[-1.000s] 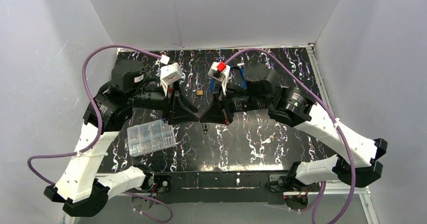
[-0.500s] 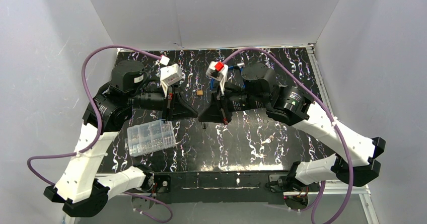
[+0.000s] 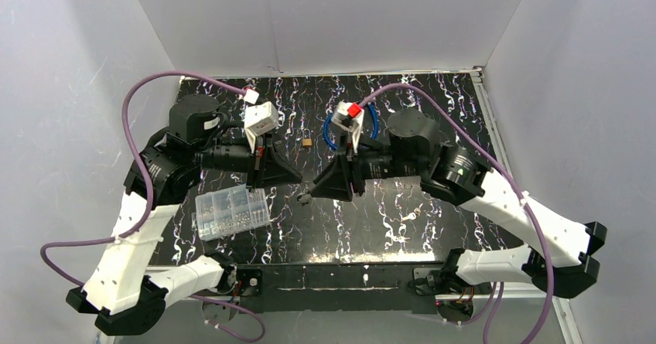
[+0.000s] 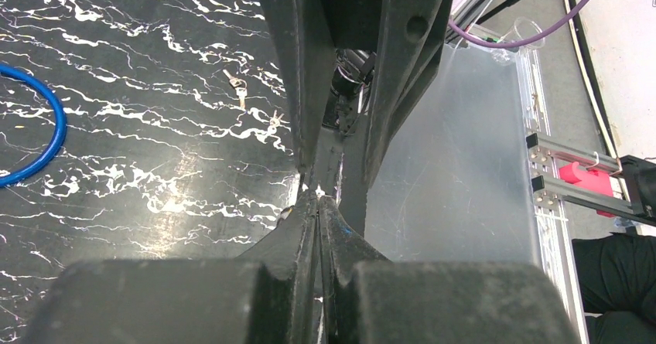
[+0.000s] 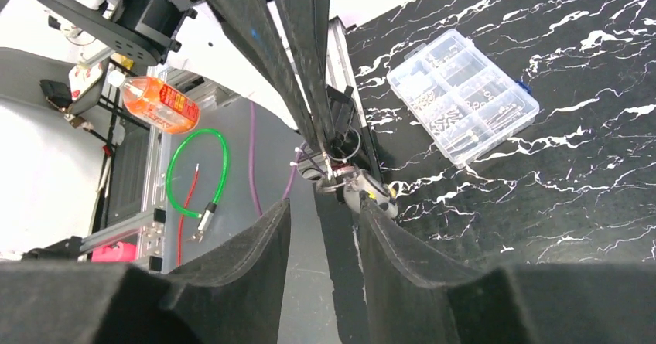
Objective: Unlock with the key
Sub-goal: Pick up the key from the center of the board, then move the lock to the center of the board.
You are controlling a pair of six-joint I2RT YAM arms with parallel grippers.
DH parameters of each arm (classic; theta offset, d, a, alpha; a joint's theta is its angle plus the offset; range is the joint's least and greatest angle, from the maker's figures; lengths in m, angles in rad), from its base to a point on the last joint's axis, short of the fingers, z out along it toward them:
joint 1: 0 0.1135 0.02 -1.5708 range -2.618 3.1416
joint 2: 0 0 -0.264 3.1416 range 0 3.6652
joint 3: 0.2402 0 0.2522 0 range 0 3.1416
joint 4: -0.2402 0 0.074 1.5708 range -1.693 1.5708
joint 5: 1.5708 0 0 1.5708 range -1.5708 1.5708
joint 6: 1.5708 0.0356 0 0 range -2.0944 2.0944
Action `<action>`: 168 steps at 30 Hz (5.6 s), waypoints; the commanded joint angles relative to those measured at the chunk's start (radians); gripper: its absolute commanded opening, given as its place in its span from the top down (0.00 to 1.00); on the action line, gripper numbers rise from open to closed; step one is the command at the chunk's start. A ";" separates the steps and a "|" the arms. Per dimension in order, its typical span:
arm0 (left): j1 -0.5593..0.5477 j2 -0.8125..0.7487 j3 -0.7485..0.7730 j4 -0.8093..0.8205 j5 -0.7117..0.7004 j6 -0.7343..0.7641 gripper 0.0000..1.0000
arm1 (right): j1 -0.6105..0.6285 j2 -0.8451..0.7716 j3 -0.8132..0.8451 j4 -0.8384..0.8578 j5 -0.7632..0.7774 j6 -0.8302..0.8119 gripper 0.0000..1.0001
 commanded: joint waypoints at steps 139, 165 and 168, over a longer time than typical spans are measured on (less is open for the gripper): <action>0.205 1.148 0.082 0.486 -0.610 0.034 0.69 | -0.439 -0.219 -0.156 0.056 -0.572 -0.059 0.99; 0.081 0.781 -0.376 0.311 -0.595 -0.276 0.79 | -0.475 -0.229 -0.208 0.109 -0.602 -0.008 0.99; 0.060 0.713 -0.436 0.288 -0.550 -0.340 0.61 | -0.475 -0.234 -0.225 0.112 -0.595 -0.005 0.99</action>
